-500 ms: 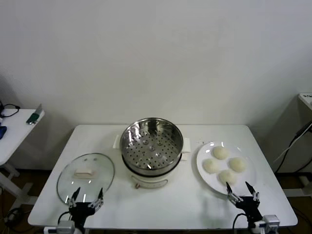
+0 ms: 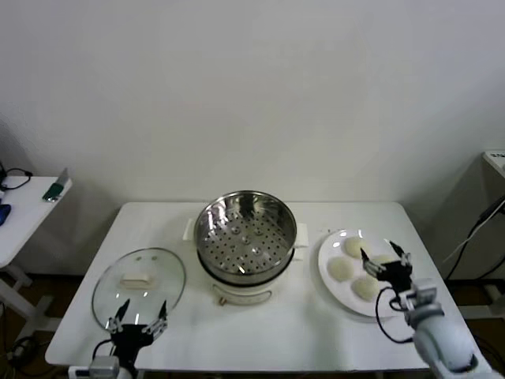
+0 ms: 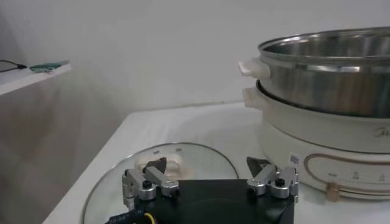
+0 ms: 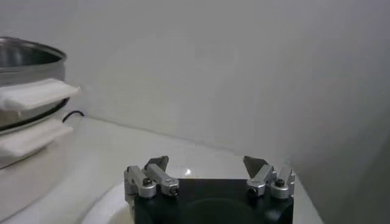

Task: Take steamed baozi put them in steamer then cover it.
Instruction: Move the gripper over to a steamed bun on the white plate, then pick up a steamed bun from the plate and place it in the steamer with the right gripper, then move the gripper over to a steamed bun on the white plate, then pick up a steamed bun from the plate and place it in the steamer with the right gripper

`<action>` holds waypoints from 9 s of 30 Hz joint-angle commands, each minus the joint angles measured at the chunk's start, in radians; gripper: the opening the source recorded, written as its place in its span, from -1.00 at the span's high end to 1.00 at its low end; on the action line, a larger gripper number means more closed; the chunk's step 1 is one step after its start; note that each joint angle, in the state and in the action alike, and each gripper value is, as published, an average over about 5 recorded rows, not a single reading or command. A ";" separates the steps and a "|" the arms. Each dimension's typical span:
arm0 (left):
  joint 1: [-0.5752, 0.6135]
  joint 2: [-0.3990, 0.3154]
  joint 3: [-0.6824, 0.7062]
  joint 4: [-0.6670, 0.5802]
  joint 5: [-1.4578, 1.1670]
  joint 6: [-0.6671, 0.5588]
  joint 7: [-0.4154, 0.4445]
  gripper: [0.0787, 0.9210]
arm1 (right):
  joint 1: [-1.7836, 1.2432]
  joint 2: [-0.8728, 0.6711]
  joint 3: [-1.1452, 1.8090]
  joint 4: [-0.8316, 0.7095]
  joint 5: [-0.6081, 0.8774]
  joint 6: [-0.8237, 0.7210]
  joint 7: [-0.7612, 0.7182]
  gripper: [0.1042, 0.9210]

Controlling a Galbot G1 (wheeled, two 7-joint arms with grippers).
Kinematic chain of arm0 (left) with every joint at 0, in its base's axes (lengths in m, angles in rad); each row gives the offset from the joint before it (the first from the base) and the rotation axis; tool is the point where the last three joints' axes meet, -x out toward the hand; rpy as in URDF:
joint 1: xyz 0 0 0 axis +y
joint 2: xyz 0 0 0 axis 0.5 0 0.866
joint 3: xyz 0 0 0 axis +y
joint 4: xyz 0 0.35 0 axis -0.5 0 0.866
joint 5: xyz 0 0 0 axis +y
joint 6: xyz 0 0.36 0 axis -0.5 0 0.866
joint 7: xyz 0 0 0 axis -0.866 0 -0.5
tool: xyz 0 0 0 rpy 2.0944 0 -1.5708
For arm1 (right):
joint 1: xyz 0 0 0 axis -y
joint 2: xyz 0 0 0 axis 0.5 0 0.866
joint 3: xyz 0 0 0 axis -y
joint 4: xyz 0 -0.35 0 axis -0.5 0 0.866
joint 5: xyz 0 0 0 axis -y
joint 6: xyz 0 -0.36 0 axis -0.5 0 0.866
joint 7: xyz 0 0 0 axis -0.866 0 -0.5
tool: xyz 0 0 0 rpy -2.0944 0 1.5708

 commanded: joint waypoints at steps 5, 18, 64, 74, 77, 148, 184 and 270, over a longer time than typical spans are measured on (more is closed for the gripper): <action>0.003 0.005 0.006 -0.004 0.001 -0.007 0.001 -0.77 | 0.660 -0.330 -0.553 -0.279 -0.166 0.006 -0.494 -0.76; 0.010 -0.017 0.023 -0.009 0.018 -0.017 0.005 -0.77 | 1.474 -0.263 -1.522 -0.552 -0.186 0.266 -1.061 -0.76; 0.023 -0.043 0.015 -0.017 0.023 -0.007 0.013 -0.77 | 1.203 0.141 -1.377 -0.900 -0.280 0.182 -0.904 -0.35; 0.022 -0.046 0.025 -0.020 0.026 -0.009 0.012 -0.77 | 1.479 0.075 -1.540 -0.694 -0.207 0.267 -0.940 -0.33; 0.023 -0.045 0.026 -0.023 0.028 -0.009 0.011 -0.77 | 1.685 0.088 -1.669 -0.602 -0.174 0.365 -0.964 -0.33; 0.012 -0.036 0.036 -0.050 0.031 0.002 0.012 -0.77 | 2.016 0.319 -2.046 -0.560 0.300 0.571 -1.008 -0.76; 0.005 -0.041 0.031 -0.047 0.031 0.000 0.011 -0.77 | 1.362 -0.045 -1.770 -0.422 0.059 -0.089 -0.656 -0.76; 0.027 -0.037 0.006 -0.109 0.026 0.004 0.017 -0.77 | 1.610 0.660 -1.858 -0.540 0.456 -0.210 -0.500 -0.65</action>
